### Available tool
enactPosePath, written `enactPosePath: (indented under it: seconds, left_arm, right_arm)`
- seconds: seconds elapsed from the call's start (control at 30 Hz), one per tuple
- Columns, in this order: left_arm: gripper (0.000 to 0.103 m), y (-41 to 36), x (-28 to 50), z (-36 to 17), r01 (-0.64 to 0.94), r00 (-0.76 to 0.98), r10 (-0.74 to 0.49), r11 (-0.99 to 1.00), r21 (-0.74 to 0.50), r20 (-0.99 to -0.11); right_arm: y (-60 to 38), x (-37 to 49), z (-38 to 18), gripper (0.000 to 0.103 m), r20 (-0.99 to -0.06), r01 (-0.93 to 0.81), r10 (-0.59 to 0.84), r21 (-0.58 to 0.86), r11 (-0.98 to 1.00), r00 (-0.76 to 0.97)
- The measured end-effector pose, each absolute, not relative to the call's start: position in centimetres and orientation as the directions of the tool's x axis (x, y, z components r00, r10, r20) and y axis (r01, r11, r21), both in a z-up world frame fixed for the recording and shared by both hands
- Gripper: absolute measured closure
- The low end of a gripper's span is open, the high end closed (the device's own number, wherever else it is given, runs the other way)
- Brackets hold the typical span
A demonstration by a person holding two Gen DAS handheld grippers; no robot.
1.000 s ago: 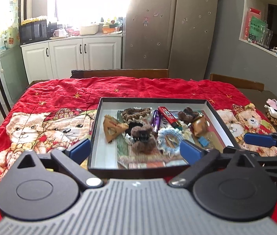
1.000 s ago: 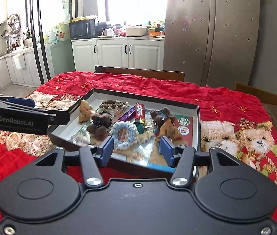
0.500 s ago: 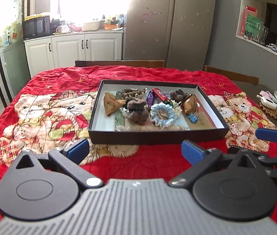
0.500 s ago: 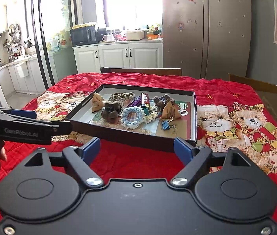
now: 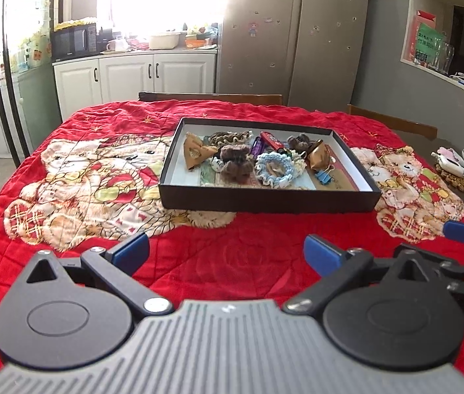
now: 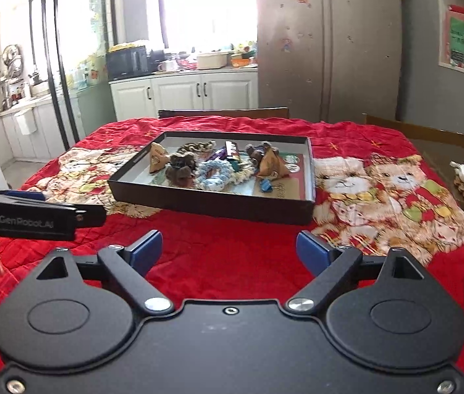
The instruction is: Organize objects
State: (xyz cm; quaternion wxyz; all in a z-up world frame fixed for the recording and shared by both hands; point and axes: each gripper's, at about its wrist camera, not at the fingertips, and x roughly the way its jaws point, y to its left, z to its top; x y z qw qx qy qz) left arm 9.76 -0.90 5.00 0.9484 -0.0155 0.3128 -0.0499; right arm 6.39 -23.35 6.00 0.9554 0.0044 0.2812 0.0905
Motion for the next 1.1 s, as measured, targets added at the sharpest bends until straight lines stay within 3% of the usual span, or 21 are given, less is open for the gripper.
enactPosePath:
  seconds: [0.2, 1.1]
  left_arm:
    - [0.0, -1.0, 8.6, 4.1, 0.058, 0.8, -0.087, 0.996, -0.067, -0.594]
    - [0.0, -1.8, 6.2, 2.0, 0.027, 0.796, -0.049, 0.999, -0.045, -0.604]
  right_arm:
    - [-23.2, 5.2, 5.2, 0.012, -0.532, -0.14, 0.121, 0.004, 0.99, 0.838]
    - [-23.4, 2.2, 2.8, 0.01, -0.545, -0.099, 0.103, 0.036, 0.994, 0.832]
